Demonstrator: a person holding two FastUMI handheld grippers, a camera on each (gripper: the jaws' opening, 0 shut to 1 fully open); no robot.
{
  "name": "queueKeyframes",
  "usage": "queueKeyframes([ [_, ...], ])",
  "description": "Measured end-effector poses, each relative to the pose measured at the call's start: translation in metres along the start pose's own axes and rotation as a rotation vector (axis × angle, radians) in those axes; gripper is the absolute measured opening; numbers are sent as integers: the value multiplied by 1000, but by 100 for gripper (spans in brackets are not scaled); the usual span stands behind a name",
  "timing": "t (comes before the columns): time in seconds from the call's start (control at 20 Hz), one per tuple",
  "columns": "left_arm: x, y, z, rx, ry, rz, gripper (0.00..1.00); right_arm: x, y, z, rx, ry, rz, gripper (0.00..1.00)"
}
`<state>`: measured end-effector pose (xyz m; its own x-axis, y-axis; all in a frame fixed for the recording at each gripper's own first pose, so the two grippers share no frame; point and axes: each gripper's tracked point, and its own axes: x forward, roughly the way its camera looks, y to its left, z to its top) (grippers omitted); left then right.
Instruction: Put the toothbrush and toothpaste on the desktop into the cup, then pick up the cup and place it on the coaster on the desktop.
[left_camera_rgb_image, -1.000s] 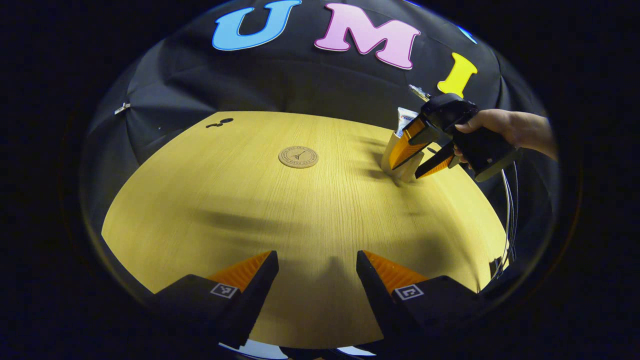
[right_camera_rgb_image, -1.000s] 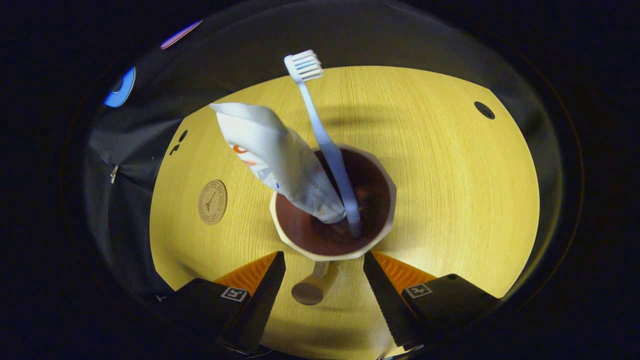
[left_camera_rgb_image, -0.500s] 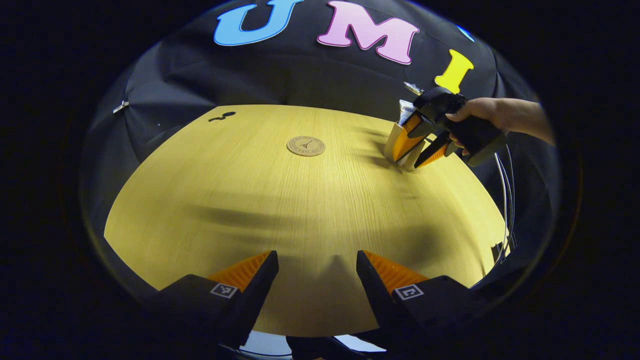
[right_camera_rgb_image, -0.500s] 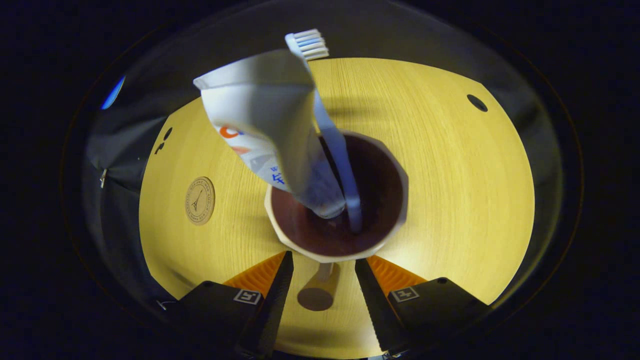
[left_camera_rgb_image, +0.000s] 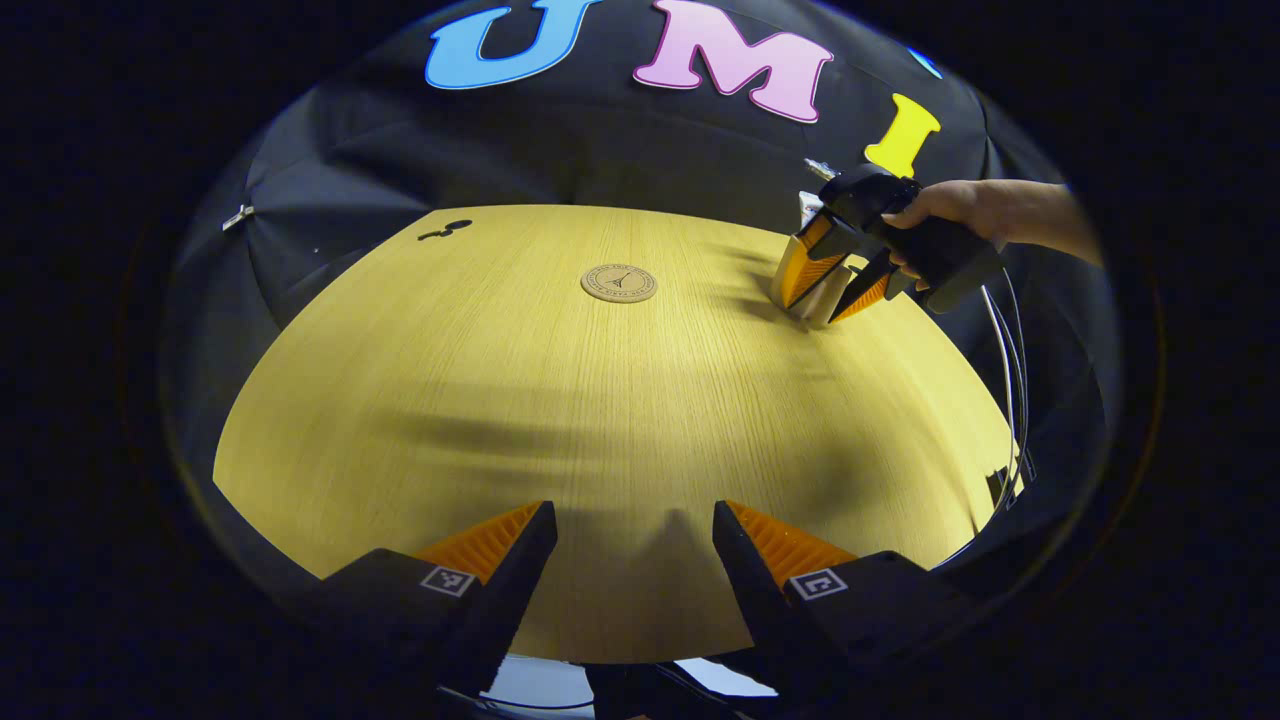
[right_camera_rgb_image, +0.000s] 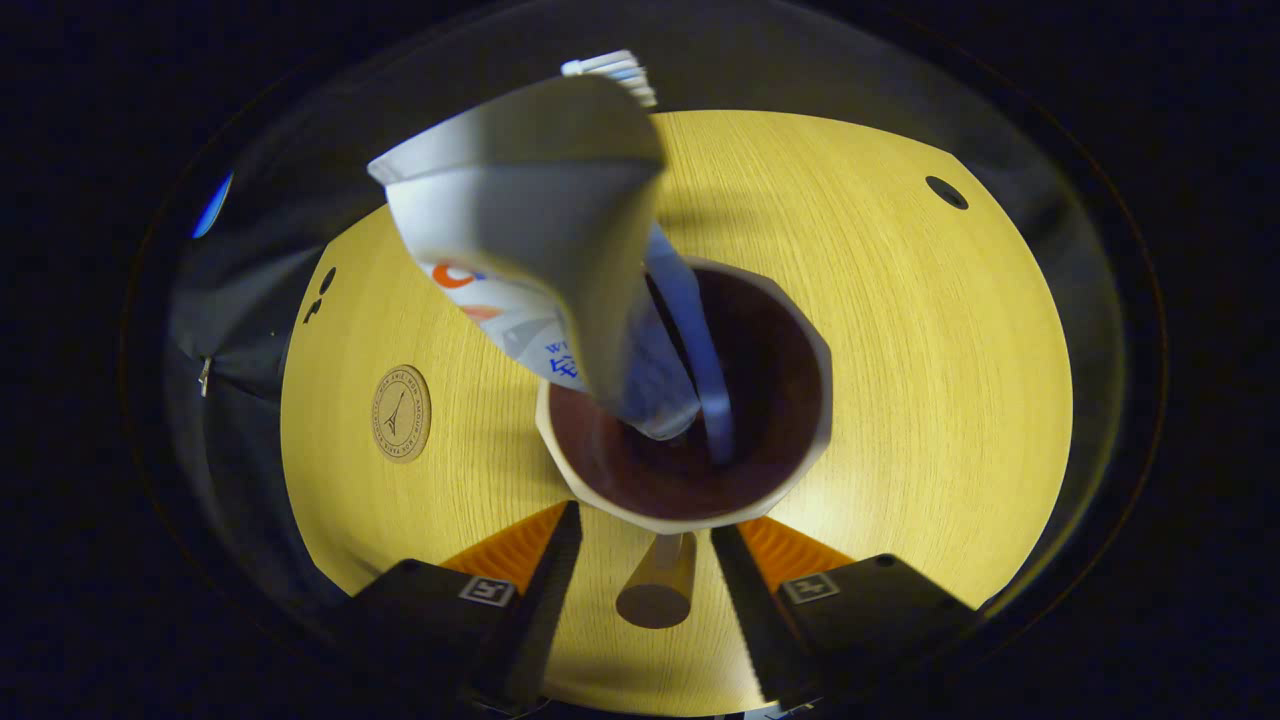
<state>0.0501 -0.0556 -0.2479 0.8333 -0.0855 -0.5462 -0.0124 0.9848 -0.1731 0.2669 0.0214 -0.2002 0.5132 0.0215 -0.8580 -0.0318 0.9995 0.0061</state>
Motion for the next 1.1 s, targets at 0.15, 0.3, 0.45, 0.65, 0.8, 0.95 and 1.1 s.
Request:
queueKeyframes([
  [0.15, -2, 1, -5, -2, 10, 0, 98, -1, 0, 0, 28, 12, 11, 47],
  [0.3, -2, 3, -10, 4, 21, 2, 98, -3, -5, 1, 23, 17, -26, 44],
  [0.45, 0, 3, -13, 9, 28, 3, 98, -5, -10, 0, 20, 15, -50, 30],
  [0.65, 2, 3, -11, 17, 29, 3, 98, -6, -9, -1, -12, 3, -52, 28],
  [0.8, 4, 3, -12, 18, 34, -1, 98, -12, -12, 4, -49, -31, -73, 28],
  [0.95, 5, 4, -11, 16, 30, -6, 98, -16, -3, 3, -66, -27, -49, 28],
  [1.1, 3, 7, -12, 12, 31, -2, 98, -15, 12, 5, -83, -65, -46, 28],
])
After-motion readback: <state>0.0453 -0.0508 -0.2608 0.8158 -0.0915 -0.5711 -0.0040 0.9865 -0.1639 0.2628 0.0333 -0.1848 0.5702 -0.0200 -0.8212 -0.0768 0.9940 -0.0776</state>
